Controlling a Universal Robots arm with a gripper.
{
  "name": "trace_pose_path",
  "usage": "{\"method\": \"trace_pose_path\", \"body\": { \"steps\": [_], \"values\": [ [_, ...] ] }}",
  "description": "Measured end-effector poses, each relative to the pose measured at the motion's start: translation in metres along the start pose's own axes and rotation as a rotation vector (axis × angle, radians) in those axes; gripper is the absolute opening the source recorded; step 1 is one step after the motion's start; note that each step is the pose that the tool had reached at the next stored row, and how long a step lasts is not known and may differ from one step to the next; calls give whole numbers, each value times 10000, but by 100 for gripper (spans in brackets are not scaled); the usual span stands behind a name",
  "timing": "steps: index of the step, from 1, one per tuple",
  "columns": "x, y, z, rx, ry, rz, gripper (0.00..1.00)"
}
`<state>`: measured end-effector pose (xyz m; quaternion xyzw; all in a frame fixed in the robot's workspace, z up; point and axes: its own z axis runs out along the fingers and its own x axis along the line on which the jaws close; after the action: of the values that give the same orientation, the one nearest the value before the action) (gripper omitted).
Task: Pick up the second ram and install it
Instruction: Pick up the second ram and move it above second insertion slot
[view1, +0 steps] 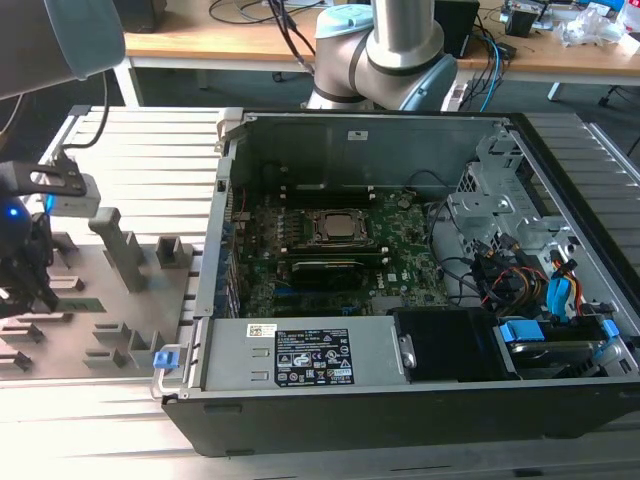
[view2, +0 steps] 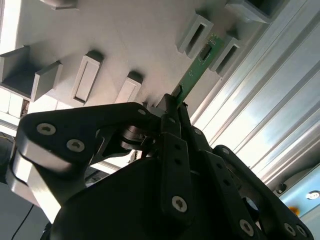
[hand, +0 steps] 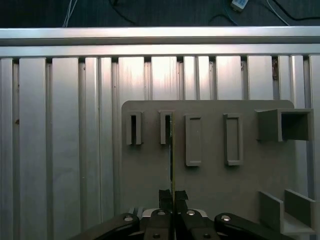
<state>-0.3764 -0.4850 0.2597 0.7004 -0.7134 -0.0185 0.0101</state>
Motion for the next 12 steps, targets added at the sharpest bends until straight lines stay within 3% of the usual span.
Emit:
{"method": "trace_pose_path", "body": {
  "steps": [12],
  "values": [
    [-2, 5, -152, 0, 0, 0, 14]
  ]
}}
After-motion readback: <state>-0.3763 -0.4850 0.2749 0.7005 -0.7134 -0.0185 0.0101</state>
